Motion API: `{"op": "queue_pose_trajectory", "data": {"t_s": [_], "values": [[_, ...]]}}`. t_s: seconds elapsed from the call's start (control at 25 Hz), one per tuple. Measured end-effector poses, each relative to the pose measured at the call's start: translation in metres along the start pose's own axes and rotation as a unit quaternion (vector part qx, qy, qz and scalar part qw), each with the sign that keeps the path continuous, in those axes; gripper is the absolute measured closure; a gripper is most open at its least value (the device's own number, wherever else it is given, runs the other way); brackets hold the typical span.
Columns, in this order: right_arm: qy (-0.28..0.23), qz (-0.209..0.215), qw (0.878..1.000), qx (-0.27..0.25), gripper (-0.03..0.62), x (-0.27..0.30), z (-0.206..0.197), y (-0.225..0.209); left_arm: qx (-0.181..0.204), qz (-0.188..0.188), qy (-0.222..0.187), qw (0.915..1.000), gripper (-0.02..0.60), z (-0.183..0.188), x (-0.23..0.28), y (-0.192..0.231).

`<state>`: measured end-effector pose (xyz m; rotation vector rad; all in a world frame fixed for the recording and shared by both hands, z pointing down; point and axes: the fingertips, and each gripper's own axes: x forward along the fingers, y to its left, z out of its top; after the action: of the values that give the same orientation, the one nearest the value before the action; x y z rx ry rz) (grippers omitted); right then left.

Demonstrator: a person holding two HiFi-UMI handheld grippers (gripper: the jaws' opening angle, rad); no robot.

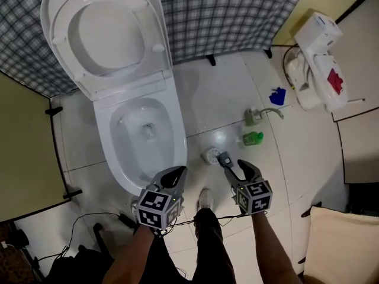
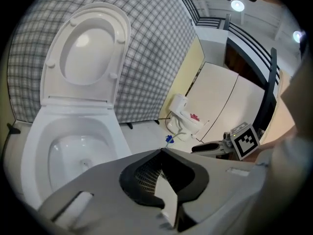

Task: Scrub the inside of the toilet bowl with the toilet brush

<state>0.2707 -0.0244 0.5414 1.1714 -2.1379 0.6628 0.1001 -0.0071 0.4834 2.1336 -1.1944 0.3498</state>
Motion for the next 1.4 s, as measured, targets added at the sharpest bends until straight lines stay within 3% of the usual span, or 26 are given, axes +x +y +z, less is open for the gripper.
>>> {"op": "queue_pose_trajectory", "data": {"t_s": [0.2, 0.48, 0.64, 0.72, 0.8, 1.12, 1.4], "values": [[0.054, -0.007, 0.998, -0.010, 0.266, 0.057, -0.050, -0.035, -0.009, -0.003, 0.015, 0.9998, 0.575, -0.032, 0.031, 0.008], [0.140, -0.009, 0.990, -0.030, 0.266, 0.123, -0.109, -0.045, -0.018, -0.019, 0.017, 0.9995, 0.574, -0.051, 0.047, 0.004], [0.176, -0.006, 0.983, -0.050, 0.267, 0.139, -0.121, -0.049, -0.026, -0.023, 0.010, 0.9993, 0.574, -0.052, 0.042, 0.006], [0.190, -0.001, 0.980, -0.050, 0.315, 0.144, -0.126, -0.048, -0.031, -0.020, 0.011, 0.9993, 0.575, -0.057, 0.039, 0.010], [0.190, 0.000, 0.981, -0.047, 0.348, 0.147, -0.126, -0.048, -0.036, -0.018, 0.011, 0.9991, 0.574, -0.059, 0.036, 0.013], [0.170, -0.024, 0.984, -0.053, 0.382, 0.150, -0.123, -0.055, -0.048, -0.013, 0.007, 0.9987, 0.574, -0.060, 0.030, 0.018], [0.137, -0.030, 0.990, -0.032, 0.385, 0.098, -0.095, -0.057, -0.043, -0.007, 0.007, 0.9990, 0.574, -0.054, 0.016, 0.027]]}}
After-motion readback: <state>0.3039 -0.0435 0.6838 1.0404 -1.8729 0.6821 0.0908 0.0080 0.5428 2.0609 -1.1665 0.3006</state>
